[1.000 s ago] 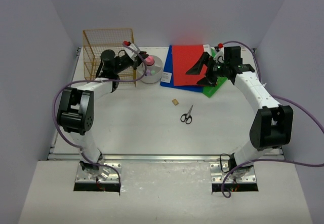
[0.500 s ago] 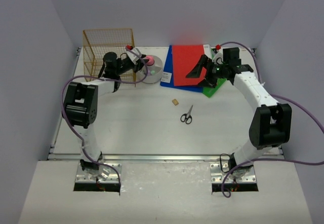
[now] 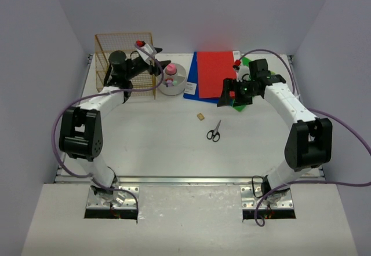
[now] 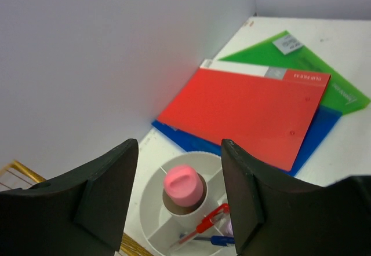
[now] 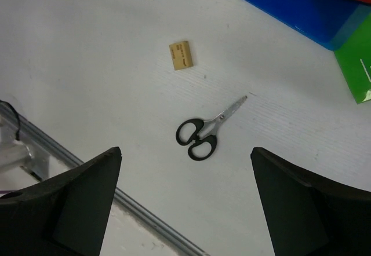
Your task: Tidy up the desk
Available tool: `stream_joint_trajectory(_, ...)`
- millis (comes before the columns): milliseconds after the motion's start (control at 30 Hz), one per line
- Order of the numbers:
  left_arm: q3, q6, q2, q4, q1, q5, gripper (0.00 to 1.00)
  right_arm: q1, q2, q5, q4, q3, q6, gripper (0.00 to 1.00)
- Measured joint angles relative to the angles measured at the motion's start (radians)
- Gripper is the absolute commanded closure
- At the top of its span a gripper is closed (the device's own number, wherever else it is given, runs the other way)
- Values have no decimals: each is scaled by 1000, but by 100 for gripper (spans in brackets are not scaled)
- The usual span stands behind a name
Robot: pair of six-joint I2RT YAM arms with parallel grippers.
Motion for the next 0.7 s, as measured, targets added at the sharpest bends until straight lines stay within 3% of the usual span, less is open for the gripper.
stream_joint_trajectory(267,-36,-103,-360,-241,0,-77,38,201,-1,200,77,-43,-196,48)
stream_joint_trajectory(500,-58,-228,-556,-501,1,-155,38,332,219,337,171,38,-202,56)
stream_joint_trajectory(700,-165,-265,-658,-679,3,-212,38,386,350,428,203,89,-201,54)
